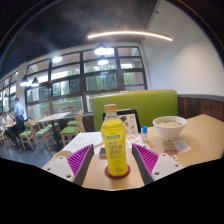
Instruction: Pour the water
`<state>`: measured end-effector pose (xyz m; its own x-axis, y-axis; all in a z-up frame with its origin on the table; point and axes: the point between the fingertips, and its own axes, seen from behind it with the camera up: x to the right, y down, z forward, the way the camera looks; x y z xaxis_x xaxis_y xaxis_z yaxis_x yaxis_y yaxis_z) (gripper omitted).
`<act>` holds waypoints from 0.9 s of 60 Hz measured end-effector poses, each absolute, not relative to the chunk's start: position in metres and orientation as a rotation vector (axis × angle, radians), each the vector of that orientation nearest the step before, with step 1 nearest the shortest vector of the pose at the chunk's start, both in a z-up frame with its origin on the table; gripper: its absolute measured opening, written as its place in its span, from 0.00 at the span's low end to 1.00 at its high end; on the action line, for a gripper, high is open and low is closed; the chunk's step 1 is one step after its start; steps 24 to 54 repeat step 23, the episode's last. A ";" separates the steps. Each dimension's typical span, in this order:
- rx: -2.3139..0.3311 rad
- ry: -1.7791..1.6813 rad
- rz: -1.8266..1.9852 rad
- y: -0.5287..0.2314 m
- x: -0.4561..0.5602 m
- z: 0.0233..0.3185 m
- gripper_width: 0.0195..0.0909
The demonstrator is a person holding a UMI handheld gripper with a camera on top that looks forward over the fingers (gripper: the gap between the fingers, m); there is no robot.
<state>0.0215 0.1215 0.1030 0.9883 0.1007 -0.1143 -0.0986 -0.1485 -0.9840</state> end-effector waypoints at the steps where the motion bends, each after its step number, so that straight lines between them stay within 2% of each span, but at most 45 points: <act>1: -1.714 -0.003 0.178 0.113 0.021 0.105 0.89; 8: -1.711 -0.011 0.166 0.048 0.028 0.139 0.89; 23: -1.740 -0.057 0.183 -0.080 -0.004 0.127 0.88; 54: -1.740 -0.057 0.183 -0.080 -0.004 0.127 0.88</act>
